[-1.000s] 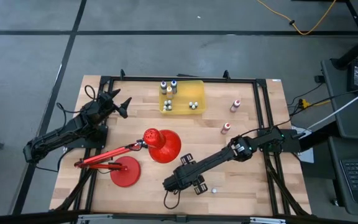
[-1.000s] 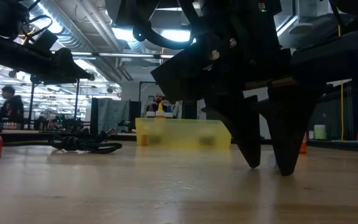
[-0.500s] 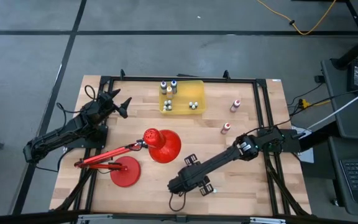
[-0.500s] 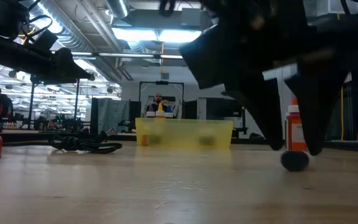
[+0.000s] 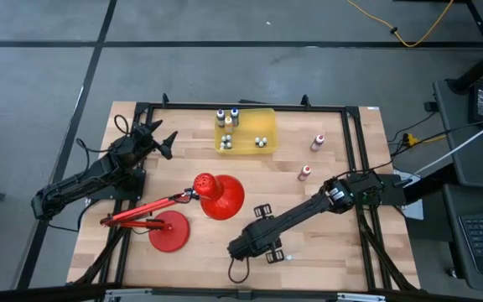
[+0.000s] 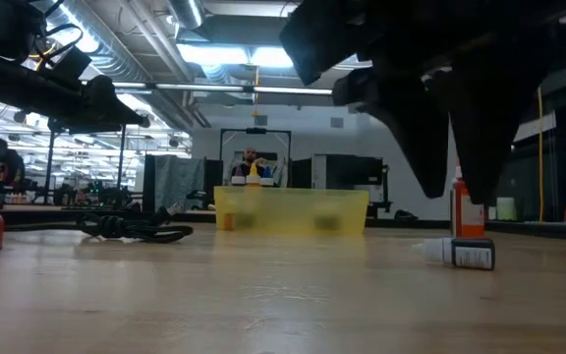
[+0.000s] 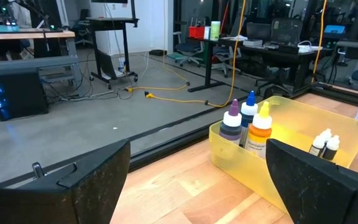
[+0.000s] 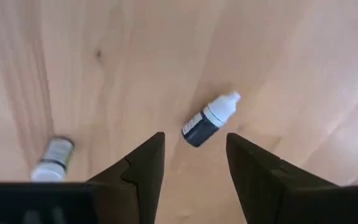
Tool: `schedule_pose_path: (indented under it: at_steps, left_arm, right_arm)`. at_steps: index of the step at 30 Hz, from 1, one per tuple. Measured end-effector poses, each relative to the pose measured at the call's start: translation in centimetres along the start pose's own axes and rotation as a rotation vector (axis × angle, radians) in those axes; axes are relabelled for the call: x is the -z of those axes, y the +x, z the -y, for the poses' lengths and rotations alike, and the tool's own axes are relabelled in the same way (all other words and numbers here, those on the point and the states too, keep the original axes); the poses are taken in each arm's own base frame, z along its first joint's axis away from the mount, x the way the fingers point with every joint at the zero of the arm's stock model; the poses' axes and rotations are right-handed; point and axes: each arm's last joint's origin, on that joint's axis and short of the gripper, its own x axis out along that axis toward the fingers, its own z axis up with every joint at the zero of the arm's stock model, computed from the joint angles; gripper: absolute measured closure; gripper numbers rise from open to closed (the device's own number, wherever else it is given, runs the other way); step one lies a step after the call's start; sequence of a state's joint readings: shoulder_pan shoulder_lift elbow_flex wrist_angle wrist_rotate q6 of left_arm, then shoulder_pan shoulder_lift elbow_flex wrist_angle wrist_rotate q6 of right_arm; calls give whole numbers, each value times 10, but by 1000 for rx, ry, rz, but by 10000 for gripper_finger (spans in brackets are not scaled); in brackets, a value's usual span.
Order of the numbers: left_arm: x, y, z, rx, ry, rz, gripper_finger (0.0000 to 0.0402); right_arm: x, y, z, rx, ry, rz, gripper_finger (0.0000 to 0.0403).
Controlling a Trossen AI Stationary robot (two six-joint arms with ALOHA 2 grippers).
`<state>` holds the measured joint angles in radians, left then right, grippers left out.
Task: Pick & Place food coloring
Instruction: Put the red food coloring bottle into the yellow bin
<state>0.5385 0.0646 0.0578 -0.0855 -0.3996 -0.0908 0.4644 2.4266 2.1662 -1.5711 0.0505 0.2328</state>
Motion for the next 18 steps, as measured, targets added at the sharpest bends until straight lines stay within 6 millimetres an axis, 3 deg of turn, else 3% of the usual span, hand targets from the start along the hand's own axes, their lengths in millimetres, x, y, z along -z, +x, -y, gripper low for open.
schedule_pose_path:
  at_steps: [11,18]
  left_arm:
    - [0,0,0,0,0,-1,38]
    - [0,0,0,0,0,0,38]
  right_arm:
    - [-10,10,23,-7,445,27,228]
    - [-9,26,39,-11,588,-44,228]
